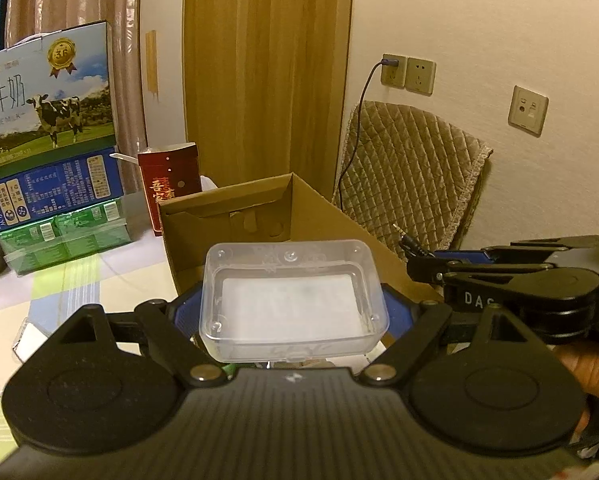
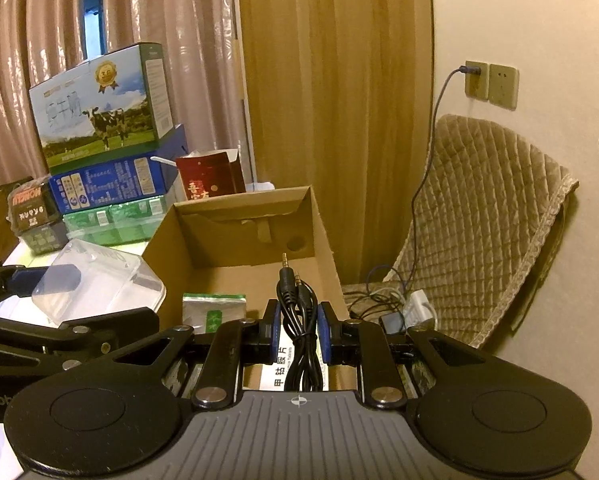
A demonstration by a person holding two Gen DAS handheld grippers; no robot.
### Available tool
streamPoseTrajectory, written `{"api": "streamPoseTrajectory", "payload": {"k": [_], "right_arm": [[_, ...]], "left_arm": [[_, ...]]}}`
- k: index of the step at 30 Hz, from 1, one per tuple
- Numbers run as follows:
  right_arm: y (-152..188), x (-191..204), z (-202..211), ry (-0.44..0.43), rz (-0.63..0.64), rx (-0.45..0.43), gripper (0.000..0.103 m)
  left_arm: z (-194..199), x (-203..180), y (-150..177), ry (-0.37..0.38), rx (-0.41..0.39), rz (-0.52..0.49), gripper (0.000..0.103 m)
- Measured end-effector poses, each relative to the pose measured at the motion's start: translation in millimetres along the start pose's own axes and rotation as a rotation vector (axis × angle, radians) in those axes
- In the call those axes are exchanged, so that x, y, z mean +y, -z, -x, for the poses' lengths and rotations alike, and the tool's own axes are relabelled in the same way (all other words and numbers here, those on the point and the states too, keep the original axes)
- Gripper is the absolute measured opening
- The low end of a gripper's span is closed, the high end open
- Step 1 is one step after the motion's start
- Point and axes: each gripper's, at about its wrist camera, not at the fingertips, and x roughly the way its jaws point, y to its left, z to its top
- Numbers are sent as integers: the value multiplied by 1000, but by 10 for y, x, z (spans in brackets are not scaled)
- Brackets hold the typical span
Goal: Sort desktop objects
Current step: 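Lower the clear plastic box into the cardboard box and open the left gripper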
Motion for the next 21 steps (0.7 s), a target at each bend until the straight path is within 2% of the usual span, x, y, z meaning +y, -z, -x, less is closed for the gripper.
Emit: {"api": "streamPoseTrajectory", "payload": {"k": [21], "right_arm": [[-120, -13, -164, -5, -19, 7, 16]], "left_arm": [[-277, 71, -106, 21, 27, 54, 86]]}}
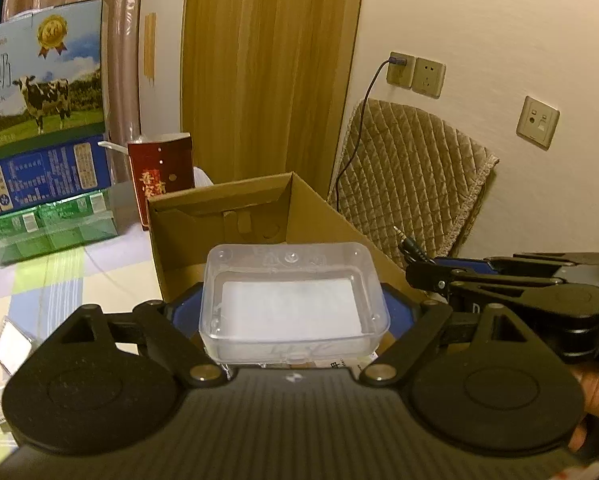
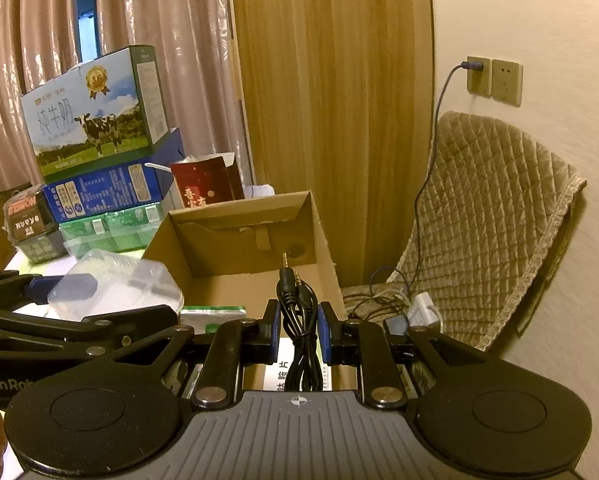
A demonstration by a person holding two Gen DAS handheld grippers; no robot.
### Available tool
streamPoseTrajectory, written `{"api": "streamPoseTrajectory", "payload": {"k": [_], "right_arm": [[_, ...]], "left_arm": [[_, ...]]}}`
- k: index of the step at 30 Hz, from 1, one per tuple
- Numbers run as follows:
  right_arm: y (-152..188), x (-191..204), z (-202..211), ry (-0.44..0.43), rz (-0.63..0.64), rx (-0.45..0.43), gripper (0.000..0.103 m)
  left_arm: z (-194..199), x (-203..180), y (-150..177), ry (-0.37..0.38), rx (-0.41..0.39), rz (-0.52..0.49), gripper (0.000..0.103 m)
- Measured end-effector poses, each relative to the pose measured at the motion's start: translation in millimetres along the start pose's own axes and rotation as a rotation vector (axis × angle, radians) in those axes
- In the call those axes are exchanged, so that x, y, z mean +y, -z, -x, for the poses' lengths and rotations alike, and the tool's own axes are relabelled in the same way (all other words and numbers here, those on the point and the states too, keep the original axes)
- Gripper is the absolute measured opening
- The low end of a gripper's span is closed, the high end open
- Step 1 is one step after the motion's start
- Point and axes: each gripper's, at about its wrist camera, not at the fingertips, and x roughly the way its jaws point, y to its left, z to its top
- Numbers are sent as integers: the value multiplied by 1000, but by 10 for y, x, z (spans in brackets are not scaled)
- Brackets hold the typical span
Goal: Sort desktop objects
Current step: 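Lower the clear plastic box into the cardboard box and open the left gripper, then lower the black cable into the cardboard box and open the right gripper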
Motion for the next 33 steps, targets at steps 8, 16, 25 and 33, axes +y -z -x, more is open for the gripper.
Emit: {"api": "streamPoseTrajectory", "payload": {"k": [8, 16, 25, 33], "right_arm": [[42, 15, -45, 1, 1, 11, 16], [35, 95, -56, -10, 10, 15, 16], [-7, 176, -97, -32, 10, 8, 16], [-33, 114, -93, -77, -58, -18, 56]], "left_arm": [[65, 128, 33, -30, -11, 24, 87], [153, 249, 47, -48, -19, 42, 87], [223, 328, 58, -54, -32, 53, 87], [358, 457, 103, -74, -51, 72, 87]]}}
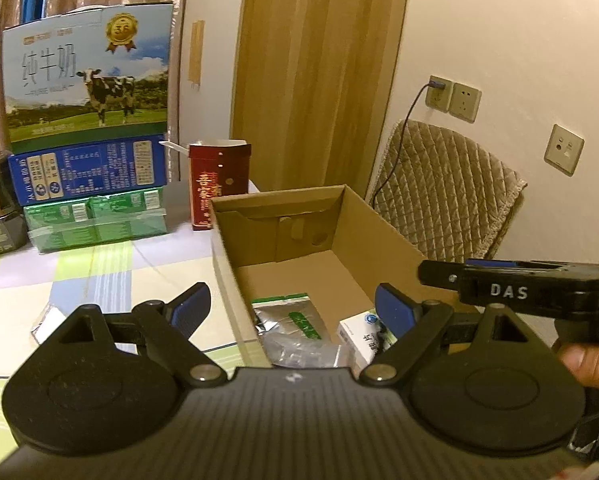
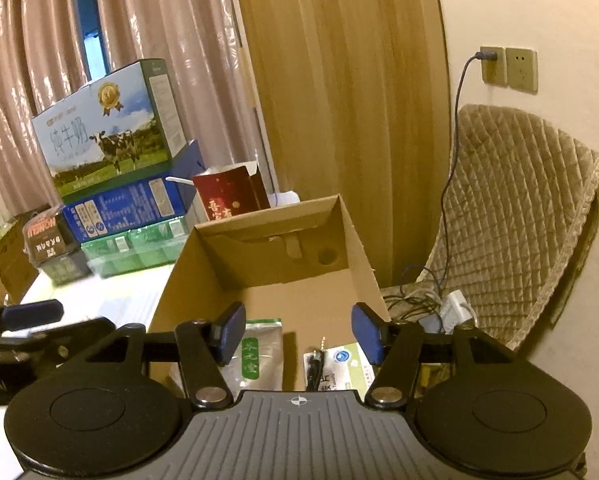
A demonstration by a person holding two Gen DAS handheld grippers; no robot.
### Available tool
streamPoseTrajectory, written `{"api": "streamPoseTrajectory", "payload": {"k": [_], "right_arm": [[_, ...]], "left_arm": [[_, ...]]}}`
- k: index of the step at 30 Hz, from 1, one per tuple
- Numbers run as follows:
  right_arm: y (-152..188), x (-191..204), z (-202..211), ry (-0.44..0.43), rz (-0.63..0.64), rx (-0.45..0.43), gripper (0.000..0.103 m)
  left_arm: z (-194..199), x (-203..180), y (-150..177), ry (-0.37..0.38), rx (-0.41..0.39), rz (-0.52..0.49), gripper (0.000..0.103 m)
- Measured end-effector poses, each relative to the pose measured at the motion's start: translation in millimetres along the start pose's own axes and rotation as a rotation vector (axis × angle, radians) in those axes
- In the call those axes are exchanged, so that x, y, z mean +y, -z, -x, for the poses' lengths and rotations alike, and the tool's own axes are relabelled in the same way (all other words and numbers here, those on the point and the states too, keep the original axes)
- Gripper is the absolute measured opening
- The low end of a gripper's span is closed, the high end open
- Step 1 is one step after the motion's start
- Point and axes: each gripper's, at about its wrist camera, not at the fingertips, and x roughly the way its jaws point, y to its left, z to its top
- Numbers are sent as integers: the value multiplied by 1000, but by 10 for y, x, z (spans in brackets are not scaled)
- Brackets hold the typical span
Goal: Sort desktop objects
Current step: 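Lower the black cable into the cardboard box and open the right gripper, then move both tools back toward the cream box and spoon on the table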
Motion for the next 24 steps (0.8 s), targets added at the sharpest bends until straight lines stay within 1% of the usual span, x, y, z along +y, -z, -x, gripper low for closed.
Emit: {"api": "streamPoseTrajectory", "payload": {"k": [6, 11, 18, 20, 24], "right_arm": [[60, -42, 160, 10, -21, 1, 56], [132, -3, 326, 16, -29, 10, 58], [241, 199, 581, 14, -21, 23, 68], [269, 283, 643, -1, -13, 26, 71], [327, 471, 762, -27, 6, 26, 81]], "left_arm": [[169, 146, 68, -27, -6, 22, 87], [354, 252, 145, -54, -6, 39, 88], [633, 360, 298, -87, 6, 56, 90], [715, 397, 350, -94, 10, 65, 91], [884, 480, 436, -111, 12, 82, 91]]}}
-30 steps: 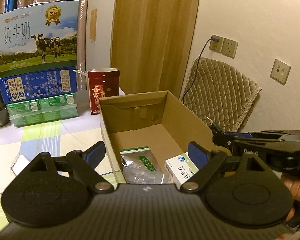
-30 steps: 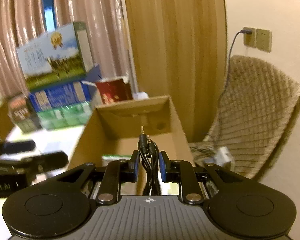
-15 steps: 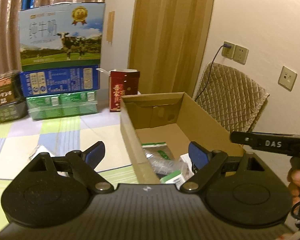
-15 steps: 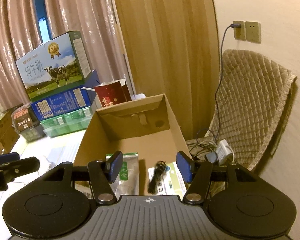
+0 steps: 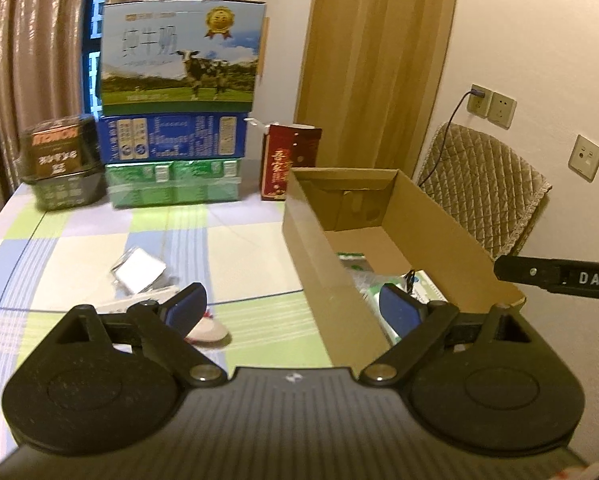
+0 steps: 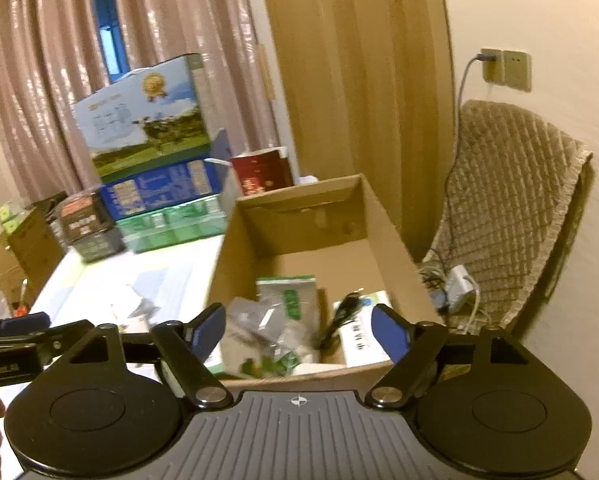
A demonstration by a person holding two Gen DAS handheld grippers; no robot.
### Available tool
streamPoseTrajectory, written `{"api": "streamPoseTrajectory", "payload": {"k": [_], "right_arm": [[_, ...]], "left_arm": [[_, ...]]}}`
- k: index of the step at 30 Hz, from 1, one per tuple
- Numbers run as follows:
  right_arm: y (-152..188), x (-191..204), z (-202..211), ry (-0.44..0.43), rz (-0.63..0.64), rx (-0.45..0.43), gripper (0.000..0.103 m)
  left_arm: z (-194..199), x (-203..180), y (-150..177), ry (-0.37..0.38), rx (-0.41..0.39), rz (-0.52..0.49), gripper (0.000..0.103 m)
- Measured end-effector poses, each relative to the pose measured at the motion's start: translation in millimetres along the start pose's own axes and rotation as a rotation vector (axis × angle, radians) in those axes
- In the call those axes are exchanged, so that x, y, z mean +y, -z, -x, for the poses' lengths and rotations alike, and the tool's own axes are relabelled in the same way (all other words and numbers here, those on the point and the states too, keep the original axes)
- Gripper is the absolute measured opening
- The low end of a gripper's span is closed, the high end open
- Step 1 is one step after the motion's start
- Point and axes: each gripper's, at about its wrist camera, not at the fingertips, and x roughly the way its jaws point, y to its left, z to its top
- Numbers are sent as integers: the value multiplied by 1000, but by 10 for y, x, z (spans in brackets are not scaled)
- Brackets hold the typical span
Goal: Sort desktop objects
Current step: 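Move both tools back toward the cream box and spoon on the table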
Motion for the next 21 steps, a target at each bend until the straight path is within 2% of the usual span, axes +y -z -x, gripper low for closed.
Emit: {"api": "streamPoseTrajectory", "payload": {"k": [4, 9, 21], "right_arm": [[43, 178, 77, -24, 26, 1, 92], [94, 393, 133, -56, 55, 2, 101], [278, 862, 153, -131, 119, 31, 101]], "left_arm": [[167, 120, 42, -22, -9, 5, 92], [380, 312, 71, -51, -24, 24, 94], [749, 806, 323, -144, -12, 38, 102]]}}
